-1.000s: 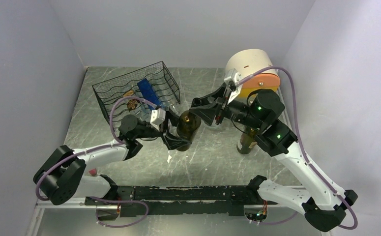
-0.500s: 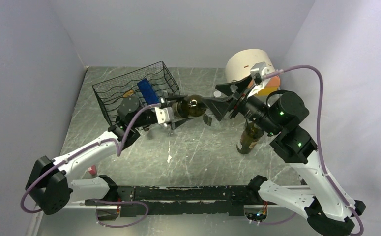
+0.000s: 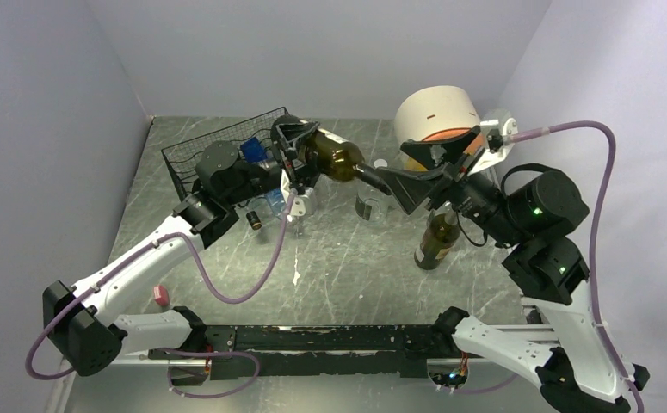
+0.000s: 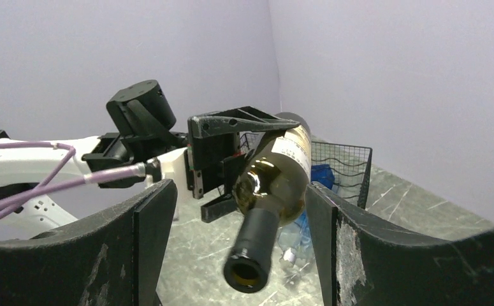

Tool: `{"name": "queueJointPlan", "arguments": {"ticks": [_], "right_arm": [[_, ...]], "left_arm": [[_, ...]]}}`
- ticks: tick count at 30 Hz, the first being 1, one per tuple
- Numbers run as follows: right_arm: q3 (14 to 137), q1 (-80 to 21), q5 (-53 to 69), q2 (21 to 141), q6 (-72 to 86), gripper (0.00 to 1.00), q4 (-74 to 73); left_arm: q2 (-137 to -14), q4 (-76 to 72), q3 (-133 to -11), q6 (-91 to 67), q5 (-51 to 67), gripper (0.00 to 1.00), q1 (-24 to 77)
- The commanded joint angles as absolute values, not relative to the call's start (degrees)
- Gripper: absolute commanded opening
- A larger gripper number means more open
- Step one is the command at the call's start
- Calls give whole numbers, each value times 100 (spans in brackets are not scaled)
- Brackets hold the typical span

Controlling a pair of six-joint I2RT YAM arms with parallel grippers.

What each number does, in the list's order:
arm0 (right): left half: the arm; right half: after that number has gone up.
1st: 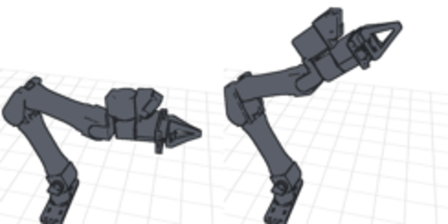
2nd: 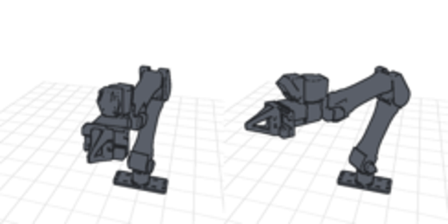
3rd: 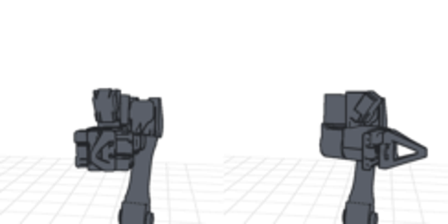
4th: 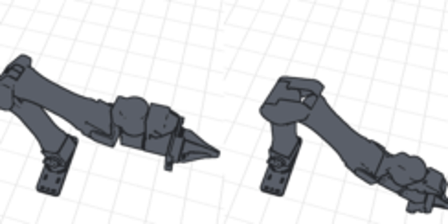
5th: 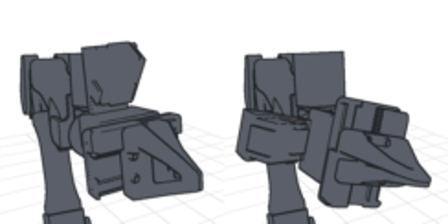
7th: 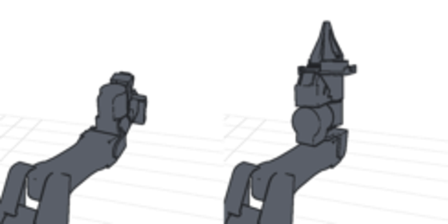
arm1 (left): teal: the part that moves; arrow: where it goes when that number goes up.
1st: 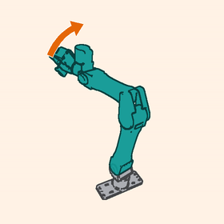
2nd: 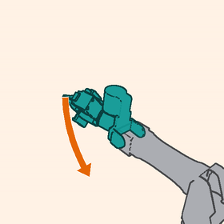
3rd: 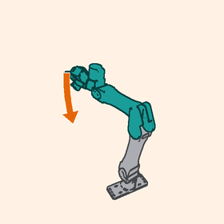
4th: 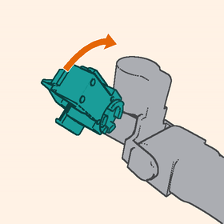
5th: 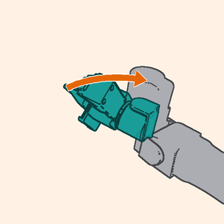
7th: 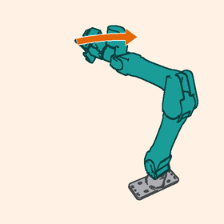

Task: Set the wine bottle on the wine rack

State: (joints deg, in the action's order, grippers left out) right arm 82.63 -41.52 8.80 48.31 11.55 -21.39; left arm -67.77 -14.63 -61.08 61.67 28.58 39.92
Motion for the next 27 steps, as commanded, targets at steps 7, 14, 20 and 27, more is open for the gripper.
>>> {"name": "queueJointPlan", "arguments": {"ticks": [7, 14, 20, 27], "right_arm": [[8209, -4154, 657, 5038, 1033, 78, -3200], [7850, -4152, 456, 5268, 990, 78, -3784], [8387, -4155, 670, 5828, 619, 78, -4584], [8109, -4153, 659, 5869, 576, 77, -4662]], "left_arm": [[-6797, -1216, -6555, 8911, 2479, 7, 4031], [-6787, -1240, -6272, 9697, 2267, 7, 4138], [-7018, -927, -6500, 10131, 1619, 7, 4538], [-7049, -841, -6608, 10147, 1657, 7, 4579]]}}
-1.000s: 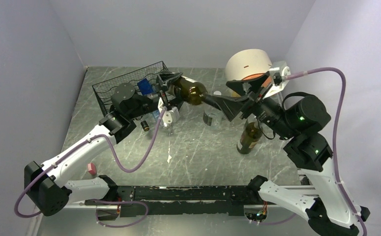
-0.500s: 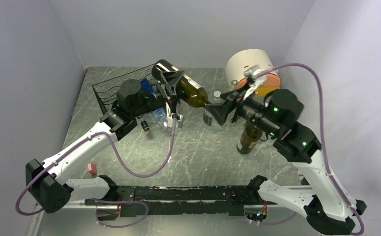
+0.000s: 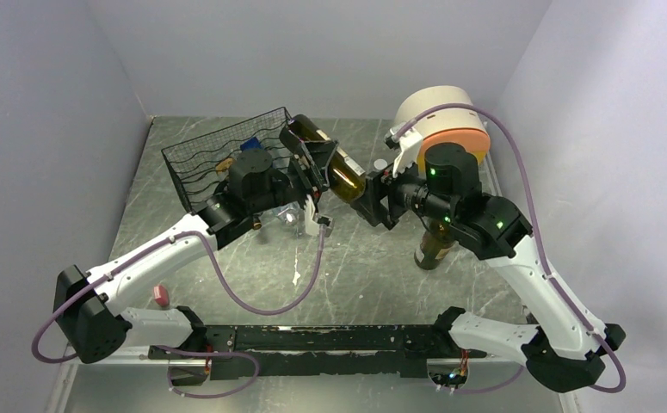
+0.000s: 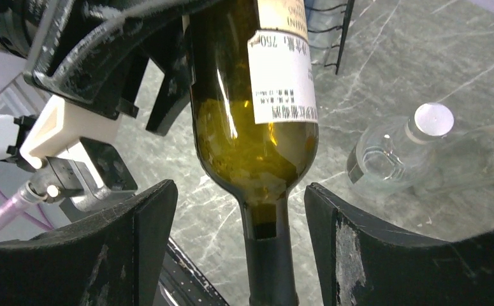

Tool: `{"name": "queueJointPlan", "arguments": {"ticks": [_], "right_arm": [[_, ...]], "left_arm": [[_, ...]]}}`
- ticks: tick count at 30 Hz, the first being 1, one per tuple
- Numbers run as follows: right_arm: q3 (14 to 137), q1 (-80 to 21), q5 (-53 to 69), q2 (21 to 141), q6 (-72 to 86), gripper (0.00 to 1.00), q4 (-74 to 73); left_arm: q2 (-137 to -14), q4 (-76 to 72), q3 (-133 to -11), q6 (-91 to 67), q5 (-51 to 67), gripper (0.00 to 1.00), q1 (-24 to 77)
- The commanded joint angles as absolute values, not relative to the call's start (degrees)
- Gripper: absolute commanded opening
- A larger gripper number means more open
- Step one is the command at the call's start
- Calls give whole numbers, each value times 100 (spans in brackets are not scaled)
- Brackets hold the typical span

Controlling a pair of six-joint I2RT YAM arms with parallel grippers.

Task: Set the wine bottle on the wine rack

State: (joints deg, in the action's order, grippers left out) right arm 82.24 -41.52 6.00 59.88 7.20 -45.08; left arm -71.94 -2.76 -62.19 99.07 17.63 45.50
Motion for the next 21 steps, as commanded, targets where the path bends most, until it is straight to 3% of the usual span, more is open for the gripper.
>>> {"name": "queueJointPlan", "arguments": {"ticks": [1, 11, 14, 17, 21], "right_arm": [[8064, -4157, 664, 5845, 572, 77, -4656], [7681, -4150, 827, 6010, 400, 77, -4807], [7539, -4156, 892, 6047, 388, 72, -4676], [7426, -4155, 969, 6097, 387, 60, -4554], [7401, -4153, 972, 6172, 383, 56, -4462]], "left_arm": [[-7054, -809, -6619, 10128, 1675, 7, 4581], [-7075, -845, -6591, 9993, 1689, 7, 4586], [-7080, -828, -6609, 9945, 1712, 7, 4579], [-7068, -818, -6608, 9905, 1743, 7, 4587], [-7067, -811, -6590, 9881, 1767, 7, 4579]]}}
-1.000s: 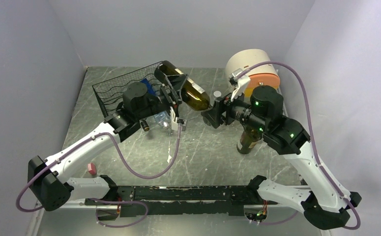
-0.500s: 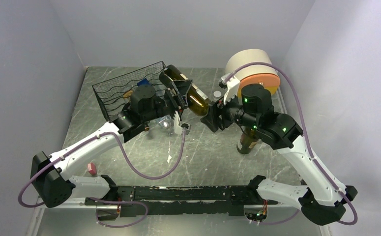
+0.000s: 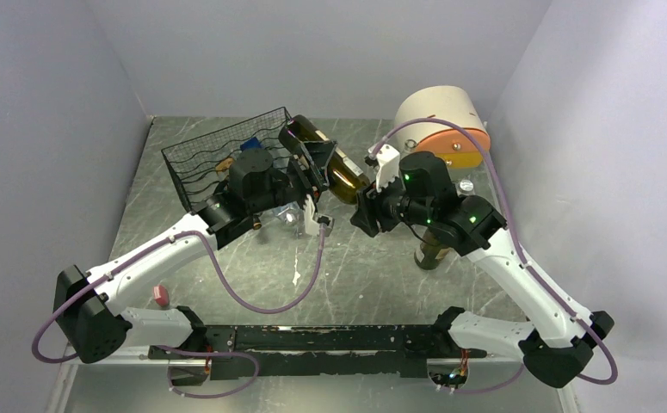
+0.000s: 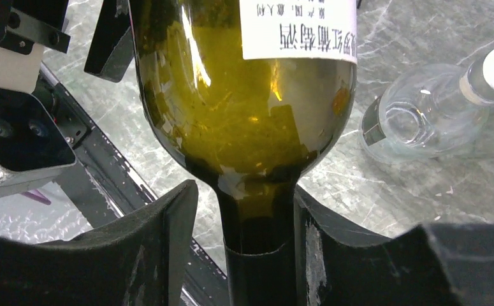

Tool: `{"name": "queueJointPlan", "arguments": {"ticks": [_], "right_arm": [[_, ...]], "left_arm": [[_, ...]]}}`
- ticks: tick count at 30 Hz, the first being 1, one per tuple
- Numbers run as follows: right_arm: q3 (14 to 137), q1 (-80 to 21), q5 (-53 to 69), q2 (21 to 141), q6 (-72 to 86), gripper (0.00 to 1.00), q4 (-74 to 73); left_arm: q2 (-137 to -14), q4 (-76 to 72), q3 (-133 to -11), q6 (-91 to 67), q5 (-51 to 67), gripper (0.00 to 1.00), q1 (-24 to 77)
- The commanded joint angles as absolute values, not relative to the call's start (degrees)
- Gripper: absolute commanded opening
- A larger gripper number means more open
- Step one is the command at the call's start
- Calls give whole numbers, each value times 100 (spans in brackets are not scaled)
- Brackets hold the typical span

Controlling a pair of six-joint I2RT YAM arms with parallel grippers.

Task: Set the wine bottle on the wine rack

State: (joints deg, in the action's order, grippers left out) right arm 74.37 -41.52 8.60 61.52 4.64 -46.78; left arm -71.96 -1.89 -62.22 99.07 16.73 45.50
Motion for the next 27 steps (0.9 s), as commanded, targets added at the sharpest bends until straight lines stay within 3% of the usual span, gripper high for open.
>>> {"name": "queueJointPlan", "arguments": {"ticks": [1, 10, 11, 15, 17, 20, 21, 23, 26, 27], "right_arm": [[7393, -4157, 950, 6180, 379, 54, -4437], [7384, -4150, 758, 6283, 395, 56, -4240], [7375, -4154, 755, 6303, 388, 53, -4230], [7396, -4149, 772, 6340, 361, 14, -4242], [7413, -4149, 703, 6340, 375, 0, -4260], [7427, -4151, 540, 6281, 415, 0, -4236], [7433, -4150, 481, 6250, 421, 0, -4198], [7457, -4150, 313, 6173, 481, 0, -4115], [7479, -4153, 0, 6032, 570, 0, -3978], [7487, -4149, -169, 5981, 605, 0, -3926]], "left_arm": [[-7066, -809, -6587, 9887, 1773, 7, 4579], [-7064, -789, -6564, 9905, 1862, 7, 4613], [-7068, -777, -6570, 9893, 1871, 7, 4614], [-7071, -754, -6594, 9808, 1903, 7, 4619], [-7075, -743, -6608, 9746, 1900, 7, 4615], [-7075, -753, -6604, 9582, 1963, 10, 4615], [-7082, -748, -6600, 9520, 2025, 20, 4614], [-7093, -819, -6508, 9503, 2120, 50, 4623], [-7116, -1192, -6269, 9510, 2149, 79, 4617], [-7133, -1268, -6207, 9518, 2125, 93, 4619]]}}
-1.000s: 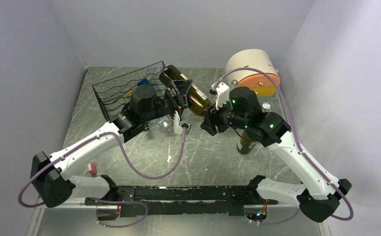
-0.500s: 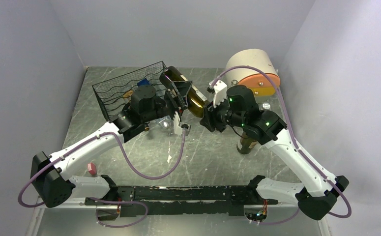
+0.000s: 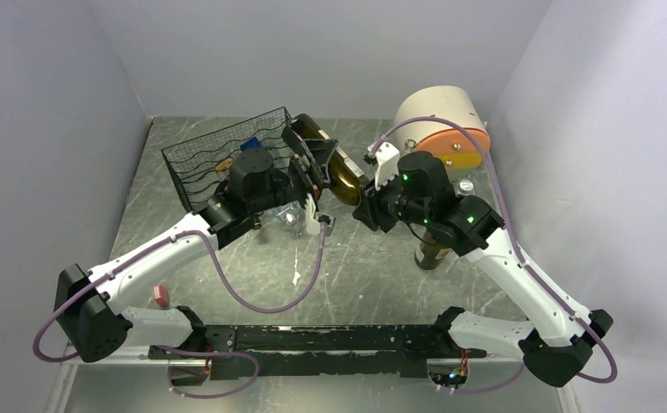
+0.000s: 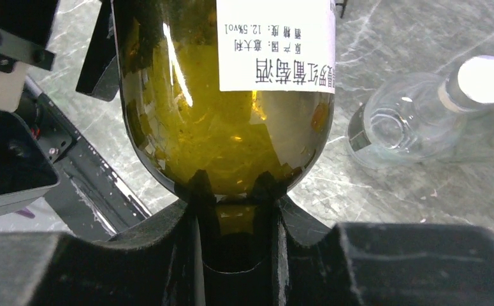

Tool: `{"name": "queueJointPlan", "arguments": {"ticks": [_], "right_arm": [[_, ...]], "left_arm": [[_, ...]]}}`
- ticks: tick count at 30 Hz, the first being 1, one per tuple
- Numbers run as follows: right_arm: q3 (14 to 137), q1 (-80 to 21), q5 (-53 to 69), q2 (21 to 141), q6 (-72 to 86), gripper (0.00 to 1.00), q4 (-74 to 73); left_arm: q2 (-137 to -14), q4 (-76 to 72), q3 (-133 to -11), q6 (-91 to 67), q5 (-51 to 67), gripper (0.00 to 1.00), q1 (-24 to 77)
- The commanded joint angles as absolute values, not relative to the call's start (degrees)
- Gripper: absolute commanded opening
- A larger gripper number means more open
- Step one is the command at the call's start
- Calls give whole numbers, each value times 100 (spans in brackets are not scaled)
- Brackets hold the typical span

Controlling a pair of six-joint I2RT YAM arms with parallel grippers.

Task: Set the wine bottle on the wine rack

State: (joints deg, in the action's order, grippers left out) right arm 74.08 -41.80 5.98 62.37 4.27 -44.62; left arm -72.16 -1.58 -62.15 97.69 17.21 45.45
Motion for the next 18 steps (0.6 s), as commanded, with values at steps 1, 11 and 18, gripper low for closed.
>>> {"name": "queueJointPlan", "arguments": {"ticks": [1, 11, 18], "right_arm": [[7495, -4156, -312, 5923, 656, 0, -3869], [7644, -4155, -1219, 5540, 1009, 0, -3604], [7482, -4149, -963, 5591, 1075, 0, -3399]], "left_arm": [[-7148, -1311, -6176, 9526, 2096, 100, 4617], [-7174, -1488, -6030, 9360, 1997, 99, 4623], [-7079, -2125, -6509, 7032, 1616, 99, 4623]]}}
